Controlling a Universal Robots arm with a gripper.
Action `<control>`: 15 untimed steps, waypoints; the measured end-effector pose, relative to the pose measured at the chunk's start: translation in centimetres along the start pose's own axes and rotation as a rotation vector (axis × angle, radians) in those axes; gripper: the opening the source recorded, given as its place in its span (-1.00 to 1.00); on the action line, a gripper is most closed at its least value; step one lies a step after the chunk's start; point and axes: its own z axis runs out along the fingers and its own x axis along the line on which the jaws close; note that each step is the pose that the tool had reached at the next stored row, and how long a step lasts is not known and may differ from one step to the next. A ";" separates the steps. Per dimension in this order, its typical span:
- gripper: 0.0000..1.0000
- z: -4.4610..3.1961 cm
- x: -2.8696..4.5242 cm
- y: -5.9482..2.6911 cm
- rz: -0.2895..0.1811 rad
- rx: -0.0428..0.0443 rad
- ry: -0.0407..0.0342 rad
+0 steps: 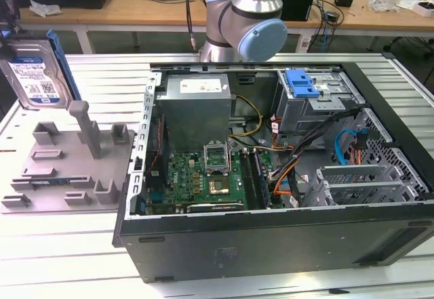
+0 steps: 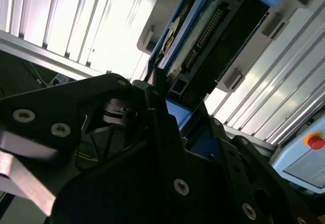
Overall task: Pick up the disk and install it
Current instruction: 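Pick up the disk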
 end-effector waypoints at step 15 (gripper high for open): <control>-0.26 -4.34 0.17 0.04 0.000 0.0001 0.0000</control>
